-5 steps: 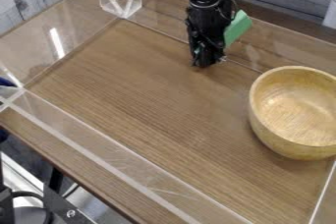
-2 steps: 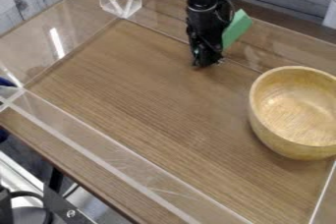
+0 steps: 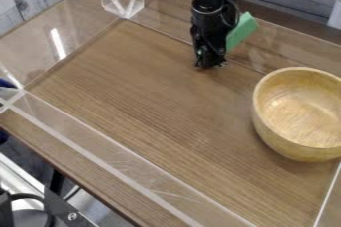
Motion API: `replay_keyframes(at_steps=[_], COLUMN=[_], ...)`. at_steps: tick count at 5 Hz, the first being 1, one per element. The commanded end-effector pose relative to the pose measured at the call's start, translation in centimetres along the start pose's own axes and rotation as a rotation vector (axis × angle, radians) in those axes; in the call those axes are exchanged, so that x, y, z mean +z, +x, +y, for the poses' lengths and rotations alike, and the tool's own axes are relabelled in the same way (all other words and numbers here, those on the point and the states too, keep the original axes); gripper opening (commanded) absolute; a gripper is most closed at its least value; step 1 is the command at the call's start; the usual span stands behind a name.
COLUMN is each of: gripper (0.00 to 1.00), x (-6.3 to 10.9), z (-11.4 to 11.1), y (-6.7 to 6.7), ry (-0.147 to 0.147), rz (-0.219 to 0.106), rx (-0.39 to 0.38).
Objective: Put the green block in the brown bowl
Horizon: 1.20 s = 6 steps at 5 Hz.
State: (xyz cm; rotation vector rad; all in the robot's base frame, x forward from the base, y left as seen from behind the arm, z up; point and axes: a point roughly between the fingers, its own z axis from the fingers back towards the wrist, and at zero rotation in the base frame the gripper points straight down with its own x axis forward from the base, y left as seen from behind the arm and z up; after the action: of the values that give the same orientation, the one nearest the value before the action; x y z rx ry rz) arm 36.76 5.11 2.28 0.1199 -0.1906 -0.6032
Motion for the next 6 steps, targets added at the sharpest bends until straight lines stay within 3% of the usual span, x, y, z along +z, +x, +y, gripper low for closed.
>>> replay_keyframes(at_steps=[1,2,4,6], gripper=[0.0,0.0,0.0,0.0], x=[0.5,0.3,-0.1,1.3], z=[0.0,-0.3,-0.7,-0.3], y=[0.5,0.4,0.5,1.0], ry=[0.015,0.012,0.057,0.076], rz=[-0.034,-0.045,-0.031,0.008], rx=[-0.009,-0.015,-0.021,-0.042])
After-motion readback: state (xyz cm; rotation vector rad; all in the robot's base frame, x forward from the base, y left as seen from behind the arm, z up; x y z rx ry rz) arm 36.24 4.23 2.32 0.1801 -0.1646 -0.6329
